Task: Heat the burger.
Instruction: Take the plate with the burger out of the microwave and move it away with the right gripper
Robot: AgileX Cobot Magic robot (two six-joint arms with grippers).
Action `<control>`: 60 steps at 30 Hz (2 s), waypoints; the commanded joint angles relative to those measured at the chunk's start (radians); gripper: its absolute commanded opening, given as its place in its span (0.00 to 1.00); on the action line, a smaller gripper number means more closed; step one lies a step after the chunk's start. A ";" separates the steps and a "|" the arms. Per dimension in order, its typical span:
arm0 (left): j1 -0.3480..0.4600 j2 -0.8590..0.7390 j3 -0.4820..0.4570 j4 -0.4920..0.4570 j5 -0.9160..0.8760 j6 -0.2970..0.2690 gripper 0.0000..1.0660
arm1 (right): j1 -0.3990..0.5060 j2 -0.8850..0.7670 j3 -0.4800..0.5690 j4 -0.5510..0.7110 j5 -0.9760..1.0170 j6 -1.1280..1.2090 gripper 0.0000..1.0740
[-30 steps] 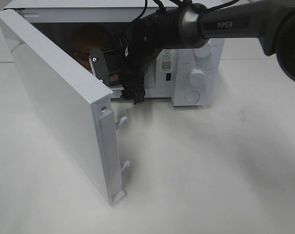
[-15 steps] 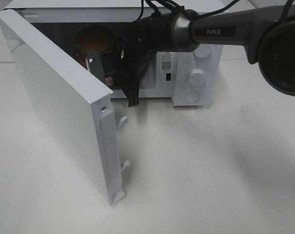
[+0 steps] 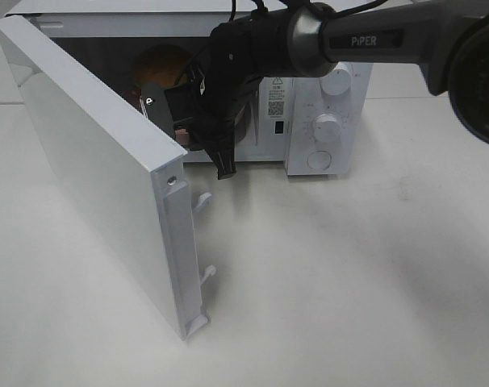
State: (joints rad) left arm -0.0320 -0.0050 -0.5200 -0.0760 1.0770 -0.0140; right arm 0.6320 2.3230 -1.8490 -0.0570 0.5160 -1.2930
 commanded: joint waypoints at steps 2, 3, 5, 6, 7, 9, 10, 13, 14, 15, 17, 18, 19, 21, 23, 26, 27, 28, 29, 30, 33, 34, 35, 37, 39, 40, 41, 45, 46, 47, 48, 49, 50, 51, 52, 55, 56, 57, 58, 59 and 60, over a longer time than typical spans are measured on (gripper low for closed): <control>0.004 -0.017 0.003 -0.002 -0.010 0.001 0.92 | 0.014 -0.072 0.093 0.004 -0.008 -0.087 0.00; 0.004 -0.017 0.003 -0.002 -0.010 0.001 0.92 | 0.014 -0.087 0.120 0.005 -0.019 -0.100 0.00; 0.004 -0.017 0.003 -0.002 -0.010 0.001 0.92 | 0.014 -0.113 0.165 0.007 -0.047 -0.112 0.00; 0.004 -0.017 0.003 -0.002 -0.010 0.001 0.92 | 0.014 -0.139 0.203 0.007 -0.074 -0.112 0.00; 0.004 -0.017 0.003 -0.002 -0.010 0.001 0.92 | 0.014 -0.139 0.203 0.007 -0.074 -0.112 0.00; 0.004 -0.017 0.003 -0.002 -0.010 0.001 0.92 | 0.012 -0.181 0.248 0.008 -0.100 -0.128 0.00; 0.004 -0.017 0.003 -0.002 -0.010 0.001 0.92 | 0.012 -0.181 0.248 0.008 -0.100 -0.128 0.00; 0.004 -0.017 0.003 -0.002 -0.010 0.001 0.92 | 0.005 -0.215 0.278 0.037 -0.102 -0.172 0.00; 0.004 -0.017 0.003 -0.002 -0.010 0.001 0.92 | -0.001 -0.235 0.290 0.064 -0.102 -0.204 0.00; 0.004 -0.017 0.003 -0.002 -0.010 0.001 0.92 | -0.001 -0.235 0.290 0.064 -0.102 -0.204 0.00; 0.004 -0.017 0.003 -0.002 -0.010 0.001 0.92 | -0.013 -0.271 0.314 0.088 -0.103 -0.244 0.00; 0.004 -0.017 0.003 -0.002 -0.010 0.001 0.92 | -0.013 -0.271 0.314 0.088 -0.103 -0.244 0.00; 0.004 -0.017 0.003 -0.002 -0.010 0.001 0.92 | -0.016 -0.292 0.332 0.106 -0.101 -0.257 0.00; 0.004 -0.017 0.003 -0.002 -0.010 0.001 0.92 | -0.022 -0.302 0.337 0.114 -0.100 -0.266 0.00; 0.004 -0.017 0.003 -0.002 -0.010 0.001 0.92 | -0.024 -0.322 0.353 0.127 -0.099 -0.279 0.00; 0.004 -0.017 0.003 -0.002 -0.010 0.001 0.92 | -0.036 -0.355 0.380 0.131 -0.099 -0.295 0.00; 0.004 -0.017 0.003 -0.002 -0.010 0.001 0.92 | -0.036 -0.379 0.404 0.131 -0.098 -0.300 0.00; 0.004 -0.017 0.003 -0.002 -0.010 0.001 0.92 | -0.036 -0.379 0.404 0.131 -0.098 -0.300 0.00; 0.004 -0.017 0.003 -0.002 -0.010 0.001 0.92 | -0.043 -0.401 0.426 0.131 -0.097 -0.305 0.00; 0.004 -0.017 0.003 -0.002 -0.010 0.001 0.92 | -0.048 -0.414 0.437 0.133 -0.096 -0.309 0.00; 0.004 -0.017 0.003 -0.002 -0.010 0.001 0.92 | -0.048 -0.440 0.465 0.140 -0.096 -0.322 0.00; 0.004 -0.017 0.003 -0.002 -0.010 0.001 0.92 | -0.057 -0.470 0.493 0.140 -0.096 -0.333 0.00; 0.004 -0.017 0.003 -0.002 -0.010 0.001 0.92 | -0.058 -0.482 0.510 0.140 -0.095 -0.334 0.00; 0.004 -0.017 0.003 -0.002 -0.010 0.001 0.92 | -0.058 -0.512 0.544 0.140 -0.095 -0.334 0.00; 0.004 -0.017 0.003 -0.002 -0.010 0.001 0.92 | -0.058 -0.525 0.559 0.140 -0.095 -0.334 0.00; 0.004 -0.017 0.003 -0.002 -0.010 0.001 0.92 | -0.058 -0.557 0.596 0.140 -0.095 -0.334 0.00; 0.004 -0.017 0.003 -0.002 -0.010 0.001 0.92 | -0.058 -0.557 0.596 0.140 -0.095 -0.334 0.00; 0.004 -0.017 0.003 -0.002 -0.010 0.001 0.92 | -0.058 -0.634 0.686 0.140 -0.103 -0.334 0.00; 0.004 -0.017 0.003 -0.002 -0.010 0.001 0.92 | -0.058 -0.634 0.686 0.140 -0.103 -0.334 0.00; 0.004 -0.017 0.003 -0.002 -0.010 0.001 0.92 | -0.058 -0.659 0.716 0.139 -0.103 -0.334 0.00; 0.004 -0.017 0.003 -0.002 -0.010 0.001 0.92 | -0.058 -0.677 0.734 0.139 -0.103 -0.334 0.00; 0.004 -0.017 0.003 -0.002 -0.010 0.001 0.92 | -0.058 -0.677 0.734 0.139 -0.103 -0.334 0.00; 0.004 -0.017 0.003 -0.002 -0.010 0.001 0.92 | -0.058 -0.716 0.773 0.137 -0.103 -0.333 0.00; 0.004 -0.017 0.003 -0.002 -0.010 0.001 0.92 | -0.058 -0.716 0.773 0.137 -0.103 -0.333 0.00; 0.004 -0.017 0.003 -0.002 -0.010 0.001 0.92 | -0.058 -0.756 0.813 0.136 -0.103 -0.333 0.00; 0.004 -0.017 0.003 -0.002 -0.010 0.001 0.92 | -0.058 -0.816 0.872 0.129 -0.101 -0.327 0.00; 0.004 -0.017 0.003 -0.002 -0.010 0.001 0.92 | -0.058 -0.834 0.889 0.129 -0.102 -0.322 0.00; 0.004 -0.017 0.003 -0.002 -0.010 0.001 0.92 | -0.058 -0.834 0.889 0.129 -0.102 -0.322 0.00; 0.004 -0.017 0.003 -0.002 -0.010 0.001 0.92 | -0.057 -0.876 0.930 0.128 -0.102 -0.317 0.00; 0.004 -0.017 0.003 -0.002 -0.010 0.001 0.92 | -0.057 -0.876 0.930 0.128 -0.102 -0.317 0.00; 0.004 -0.017 0.003 -0.002 -0.010 0.001 0.92 | -0.057 -0.928 0.977 0.128 -0.101 -0.317 0.00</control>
State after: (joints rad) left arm -0.0320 -0.0050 -0.5200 -0.0760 1.0770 -0.0140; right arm 0.5790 1.4220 -0.8710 0.0640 0.4690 -1.6190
